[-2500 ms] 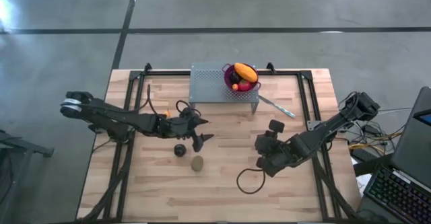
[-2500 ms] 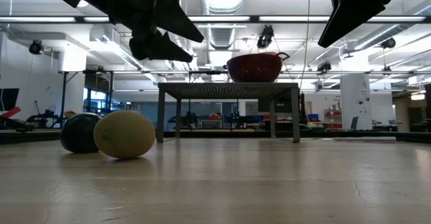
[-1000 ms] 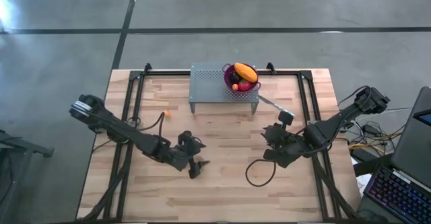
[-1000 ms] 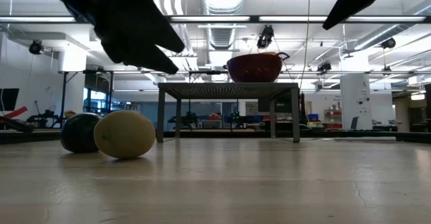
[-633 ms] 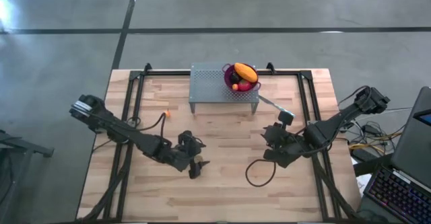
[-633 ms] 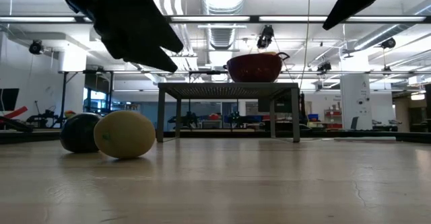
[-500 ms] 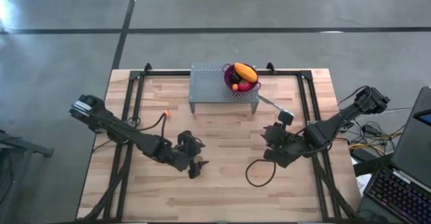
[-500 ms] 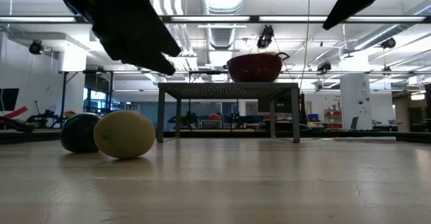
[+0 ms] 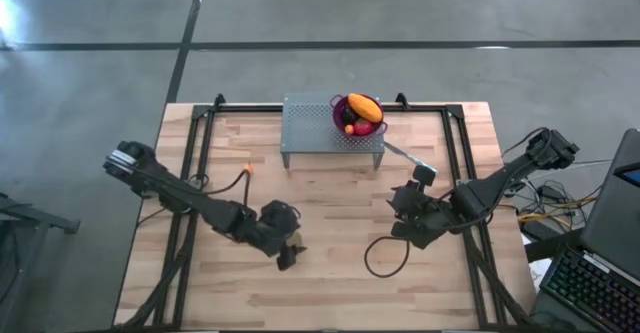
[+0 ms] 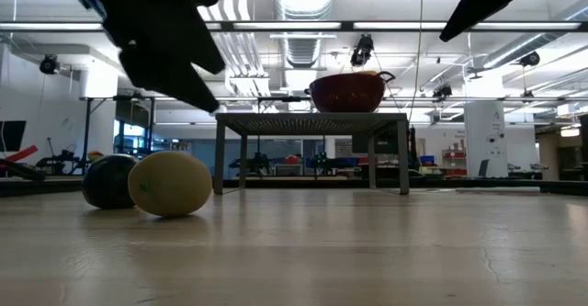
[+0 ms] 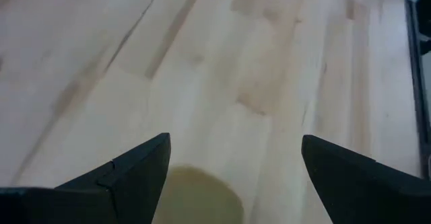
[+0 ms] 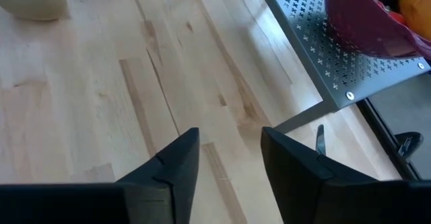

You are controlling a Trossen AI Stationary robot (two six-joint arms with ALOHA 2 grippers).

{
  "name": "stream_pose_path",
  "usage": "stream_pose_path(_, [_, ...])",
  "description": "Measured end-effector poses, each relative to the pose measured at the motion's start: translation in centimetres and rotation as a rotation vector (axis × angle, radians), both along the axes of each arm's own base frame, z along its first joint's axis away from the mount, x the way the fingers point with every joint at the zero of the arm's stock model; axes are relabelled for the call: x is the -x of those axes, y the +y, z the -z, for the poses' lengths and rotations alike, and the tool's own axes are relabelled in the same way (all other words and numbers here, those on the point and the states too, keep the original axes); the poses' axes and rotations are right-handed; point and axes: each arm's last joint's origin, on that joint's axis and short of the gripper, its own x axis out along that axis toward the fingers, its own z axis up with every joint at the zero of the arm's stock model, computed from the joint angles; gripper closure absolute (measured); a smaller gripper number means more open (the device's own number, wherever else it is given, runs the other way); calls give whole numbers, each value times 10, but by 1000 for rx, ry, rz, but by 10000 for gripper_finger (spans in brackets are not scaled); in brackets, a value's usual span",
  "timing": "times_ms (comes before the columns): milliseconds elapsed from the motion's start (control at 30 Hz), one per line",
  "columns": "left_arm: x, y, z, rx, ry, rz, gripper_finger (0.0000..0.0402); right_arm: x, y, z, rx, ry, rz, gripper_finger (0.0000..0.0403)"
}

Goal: Pick & Place Fruit
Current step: Put the kiwi into the purple strainer bowl on the shelf

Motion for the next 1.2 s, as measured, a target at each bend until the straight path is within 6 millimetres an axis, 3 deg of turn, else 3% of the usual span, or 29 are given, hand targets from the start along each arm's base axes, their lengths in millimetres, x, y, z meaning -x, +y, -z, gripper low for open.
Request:
stream_pose_path(200, [0, -6, -2, 79, 92, -195, 62, 0, 0, 0, -3, -3, 3, 239])
stream_pose_path(433, [-13, -13, 12, 141, 177, -323, 62, 0, 0, 0, -3, -2, 2, 240])
stream_pose_path(800, [-35, -32, 30, 85, 350, -362, 62, 0, 0, 0, -1, 1, -1, 271])
stream_pose_path(1200, [-36, -34, 43, 82, 431, -404, 62, 0, 0, 0, 1, 3, -4, 290])
